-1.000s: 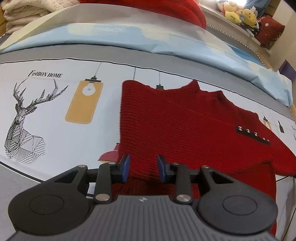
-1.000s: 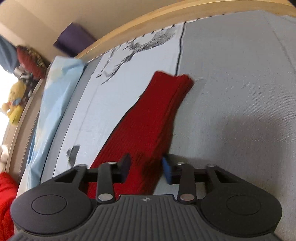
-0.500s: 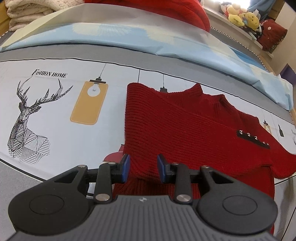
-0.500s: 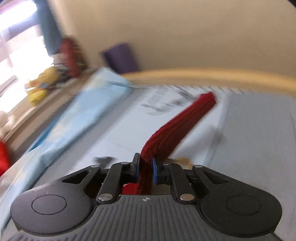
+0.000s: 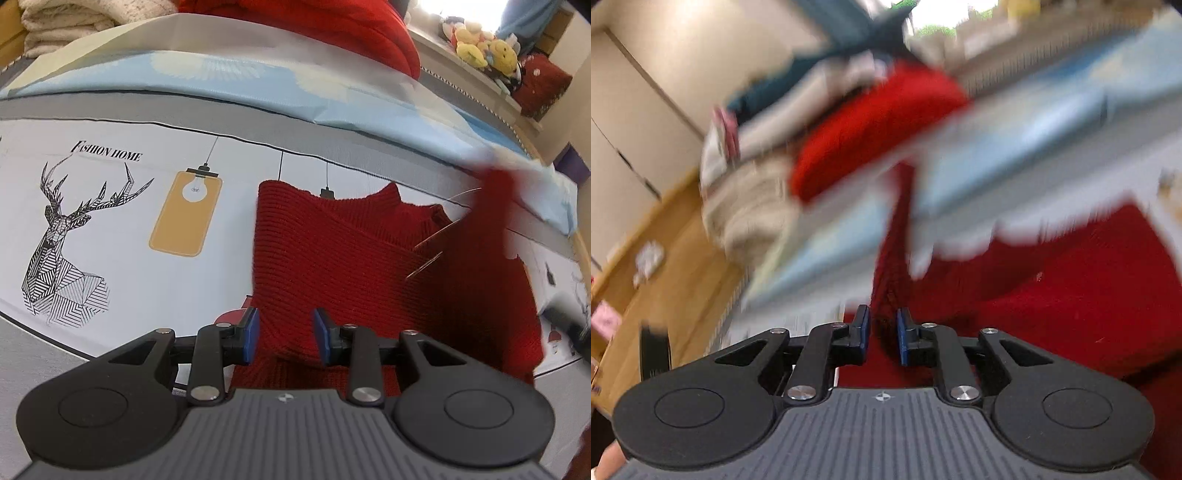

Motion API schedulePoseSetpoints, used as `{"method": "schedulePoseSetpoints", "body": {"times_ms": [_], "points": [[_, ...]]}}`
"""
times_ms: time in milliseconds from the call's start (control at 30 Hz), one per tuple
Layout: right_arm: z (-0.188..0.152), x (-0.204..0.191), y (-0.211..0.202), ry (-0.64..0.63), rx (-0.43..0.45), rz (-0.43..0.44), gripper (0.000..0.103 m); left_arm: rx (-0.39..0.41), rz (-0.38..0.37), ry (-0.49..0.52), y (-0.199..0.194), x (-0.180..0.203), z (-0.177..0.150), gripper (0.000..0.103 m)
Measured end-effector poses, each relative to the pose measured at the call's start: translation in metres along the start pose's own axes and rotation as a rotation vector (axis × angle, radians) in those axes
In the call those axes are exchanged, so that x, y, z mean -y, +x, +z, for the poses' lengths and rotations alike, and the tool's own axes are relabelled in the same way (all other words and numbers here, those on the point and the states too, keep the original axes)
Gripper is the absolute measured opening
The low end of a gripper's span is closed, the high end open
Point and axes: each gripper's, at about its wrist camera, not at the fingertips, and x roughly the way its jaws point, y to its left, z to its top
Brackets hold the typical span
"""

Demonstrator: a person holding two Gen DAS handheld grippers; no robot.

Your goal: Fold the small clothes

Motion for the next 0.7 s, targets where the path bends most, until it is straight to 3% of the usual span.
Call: {"method": "schedulePoseSetpoints", "body": {"times_ms": [100,200,333,433,500,700], "points": [[-0.009,-0.011,-0.003,0.066,-0.113,-0.081,0.019,0.002,-0.016,-0.018,-0.003,-0.004,0.002,0.036],[-0.008,-0.011,-0.022,0.128,-0.089,-0.173,0.029,0.002,-0.023,-0.032,-0.003,-0.006,0.003,0.036],[-0.018,0.005,-0.039,0.156,-0.029,-0.242,0.032,-0.034,-0.066,-0.084,0.008,-0.01,0.0,0.032],[-0.028,0.026,-0.027,0.256,-0.078,-0.337,0.034,-0.089,-0.097,-0.114,0.021,-0.011,-0.007,0.032],[-0.027,0.038,-0.026,0.315,-0.106,-0.328,0.034,-0.098,-0.122,-0.126,0.028,-0.011,-0.01,0.032],[-0.01,0.046,-0.032,0.259,-0.092,-0.325,0.034,-0.08,-0.127,-0.084,0.041,-0.002,-0.014,0.035]]}}
